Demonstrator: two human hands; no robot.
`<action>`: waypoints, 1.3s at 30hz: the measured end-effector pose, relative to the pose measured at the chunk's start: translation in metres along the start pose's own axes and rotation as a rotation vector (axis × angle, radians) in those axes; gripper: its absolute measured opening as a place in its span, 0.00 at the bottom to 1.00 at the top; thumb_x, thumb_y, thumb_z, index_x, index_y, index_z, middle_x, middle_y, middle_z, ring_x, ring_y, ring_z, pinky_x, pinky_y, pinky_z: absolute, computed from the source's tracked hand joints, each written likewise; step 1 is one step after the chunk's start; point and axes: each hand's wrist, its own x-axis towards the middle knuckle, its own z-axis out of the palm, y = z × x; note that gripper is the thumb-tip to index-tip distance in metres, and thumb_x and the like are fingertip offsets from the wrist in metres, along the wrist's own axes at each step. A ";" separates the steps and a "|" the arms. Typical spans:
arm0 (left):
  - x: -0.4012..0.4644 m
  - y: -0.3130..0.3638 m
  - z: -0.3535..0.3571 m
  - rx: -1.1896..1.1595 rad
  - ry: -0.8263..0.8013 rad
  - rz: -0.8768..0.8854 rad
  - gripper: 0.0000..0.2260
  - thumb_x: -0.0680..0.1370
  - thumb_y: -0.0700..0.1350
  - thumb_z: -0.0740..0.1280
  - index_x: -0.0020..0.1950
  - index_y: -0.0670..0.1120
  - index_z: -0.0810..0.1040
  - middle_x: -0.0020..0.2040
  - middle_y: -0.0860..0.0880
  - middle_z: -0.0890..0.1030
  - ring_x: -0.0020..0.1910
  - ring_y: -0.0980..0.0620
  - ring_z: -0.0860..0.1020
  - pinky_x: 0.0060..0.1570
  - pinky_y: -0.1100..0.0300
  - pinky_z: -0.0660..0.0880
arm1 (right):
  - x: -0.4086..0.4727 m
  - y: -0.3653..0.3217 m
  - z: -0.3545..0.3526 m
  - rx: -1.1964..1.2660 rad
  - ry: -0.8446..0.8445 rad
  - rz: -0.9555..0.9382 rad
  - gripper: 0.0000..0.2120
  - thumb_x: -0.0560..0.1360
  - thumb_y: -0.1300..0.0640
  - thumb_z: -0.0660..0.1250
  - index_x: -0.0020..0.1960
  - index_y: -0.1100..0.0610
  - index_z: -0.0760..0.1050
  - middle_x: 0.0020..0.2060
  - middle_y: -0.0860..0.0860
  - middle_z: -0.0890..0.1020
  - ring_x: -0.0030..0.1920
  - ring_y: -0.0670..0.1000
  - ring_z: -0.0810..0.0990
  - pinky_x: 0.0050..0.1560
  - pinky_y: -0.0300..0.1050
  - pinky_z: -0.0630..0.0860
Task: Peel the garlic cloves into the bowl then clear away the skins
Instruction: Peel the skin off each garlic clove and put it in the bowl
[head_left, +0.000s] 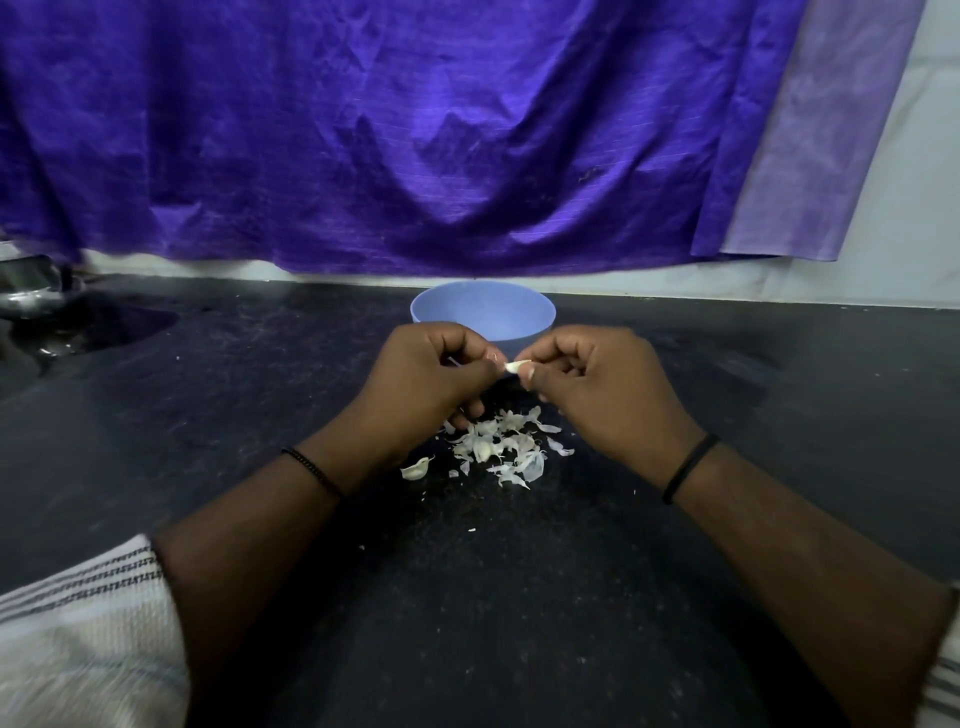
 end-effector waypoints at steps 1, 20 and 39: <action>0.000 0.000 0.000 0.049 0.001 0.013 0.03 0.77 0.38 0.71 0.44 0.40 0.83 0.31 0.43 0.81 0.26 0.52 0.77 0.29 0.56 0.76 | 0.000 0.000 0.000 0.001 -0.007 0.004 0.03 0.75 0.58 0.73 0.44 0.51 0.84 0.31 0.42 0.83 0.32 0.40 0.80 0.34 0.30 0.72; 0.004 0.003 0.004 -0.260 -0.028 -0.142 0.06 0.76 0.28 0.65 0.42 0.34 0.80 0.31 0.42 0.81 0.25 0.51 0.79 0.27 0.60 0.79 | 0.000 -0.007 0.003 0.379 -0.036 0.143 0.05 0.75 0.67 0.71 0.44 0.60 0.84 0.35 0.56 0.85 0.34 0.49 0.82 0.37 0.41 0.81; 0.002 0.006 0.006 -0.486 -0.065 -0.238 0.05 0.77 0.34 0.67 0.42 0.34 0.79 0.32 0.43 0.79 0.25 0.53 0.77 0.25 0.60 0.77 | 0.002 -0.006 -0.001 0.734 -0.142 0.328 0.05 0.76 0.66 0.68 0.49 0.64 0.82 0.36 0.55 0.84 0.35 0.48 0.81 0.38 0.39 0.81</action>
